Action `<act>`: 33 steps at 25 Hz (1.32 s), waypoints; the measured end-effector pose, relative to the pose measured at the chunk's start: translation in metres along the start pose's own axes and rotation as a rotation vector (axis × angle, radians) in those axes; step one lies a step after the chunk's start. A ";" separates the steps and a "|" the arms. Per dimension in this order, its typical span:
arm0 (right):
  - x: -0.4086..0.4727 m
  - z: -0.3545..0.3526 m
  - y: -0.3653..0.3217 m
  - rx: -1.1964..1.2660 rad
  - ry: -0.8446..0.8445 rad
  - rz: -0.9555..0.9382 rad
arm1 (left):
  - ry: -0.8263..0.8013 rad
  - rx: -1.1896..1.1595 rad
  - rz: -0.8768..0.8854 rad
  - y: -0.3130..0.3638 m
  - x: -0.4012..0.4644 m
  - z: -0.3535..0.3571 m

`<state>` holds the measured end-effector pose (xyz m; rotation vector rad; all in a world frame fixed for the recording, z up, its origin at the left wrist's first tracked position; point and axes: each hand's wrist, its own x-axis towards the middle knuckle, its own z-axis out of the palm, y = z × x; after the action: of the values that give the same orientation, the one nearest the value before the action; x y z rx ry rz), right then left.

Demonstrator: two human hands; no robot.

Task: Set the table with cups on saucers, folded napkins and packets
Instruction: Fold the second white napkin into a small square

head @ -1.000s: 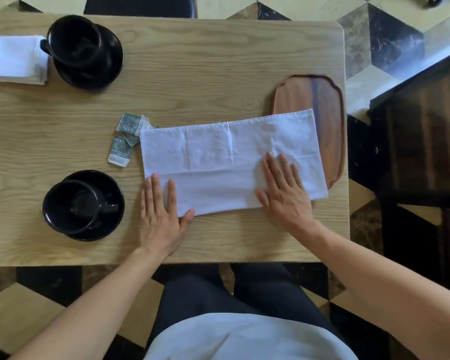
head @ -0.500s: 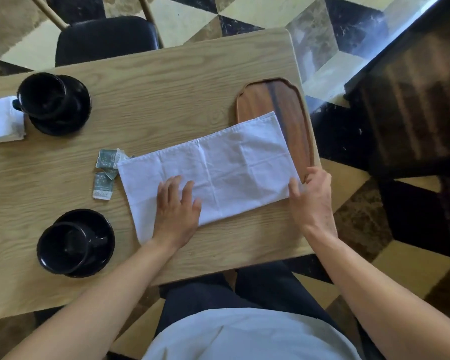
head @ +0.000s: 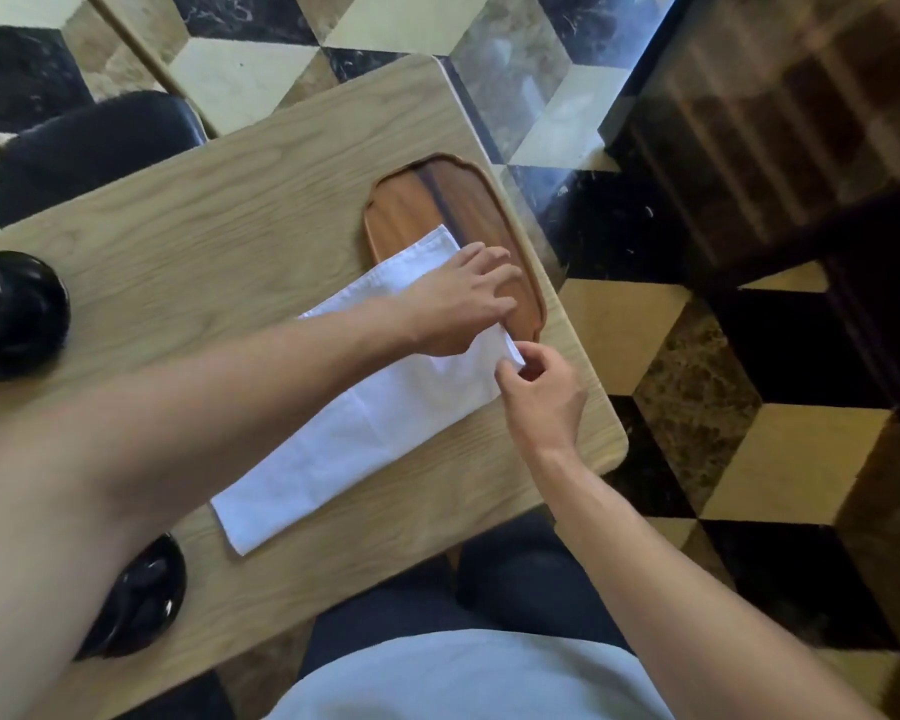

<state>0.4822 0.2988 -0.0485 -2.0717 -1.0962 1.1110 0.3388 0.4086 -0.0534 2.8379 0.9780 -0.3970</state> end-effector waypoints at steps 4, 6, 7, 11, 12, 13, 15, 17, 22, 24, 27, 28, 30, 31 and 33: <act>-0.021 0.006 -0.003 -0.024 -0.052 -0.270 | -0.055 0.174 0.166 -0.035 -0.002 -0.025; -0.033 0.011 -0.004 -0.056 -0.083 -0.414 | -0.032 0.160 0.151 -0.053 -0.019 -0.035; -0.039 0.014 -0.004 -0.078 -0.098 -0.486 | -0.011 0.147 0.119 -0.063 -0.032 -0.038; -0.068 0.039 -0.003 -0.129 -0.187 -0.710 | 0.170 0.021 -0.116 -0.089 -0.109 -0.036; -0.076 0.046 -0.003 -0.139 -0.221 -0.746 | 0.187 -0.026 -0.181 -0.089 -0.130 -0.032; -0.086 0.055 -0.002 -0.151 -0.262 -0.784 | 0.188 -0.057 -0.252 -0.087 -0.155 -0.026; -0.102 0.070 -0.001 -0.177 -0.339 -0.849 | 0.170 -0.072 -0.361 -0.080 -0.202 -0.011; -0.117 0.084 0.000 -0.239 -0.405 -0.914 | 0.123 -0.055 -0.429 -0.070 -0.246 0.010; -0.154 0.121 0.006 -0.479 -0.628 -0.968 | -0.034 -0.166 -0.619 -0.046 -0.315 0.068; -0.165 0.136 0.009 -0.523 -0.723 -0.923 | 0.001 -0.208 -0.677 -0.038 -0.331 0.082; -0.174 0.152 0.011 -0.579 -0.820 -0.897 | 0.060 -0.221 -0.706 -0.028 -0.345 0.099; -0.177 0.157 0.012 -0.600 -0.837 -0.900 | 0.069 -0.237 -0.703 -0.027 -0.349 0.103; -0.182 0.163 0.014 -0.644 -0.873 -0.894 | 0.085 -0.233 -0.675 -0.026 -0.354 0.108; -0.184 0.165 0.015 -0.662 -0.890 -0.892 | 0.109 -0.226 -0.657 -0.025 -0.358 0.110; -0.187 0.167 0.017 -0.694 -0.909 -0.893 | 0.170 -0.198 -0.630 -0.025 -0.364 0.114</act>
<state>0.2849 0.1445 -0.0693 -1.0456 -2.7823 1.2548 0.0234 0.1920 -0.0605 2.3601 1.8291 -0.0941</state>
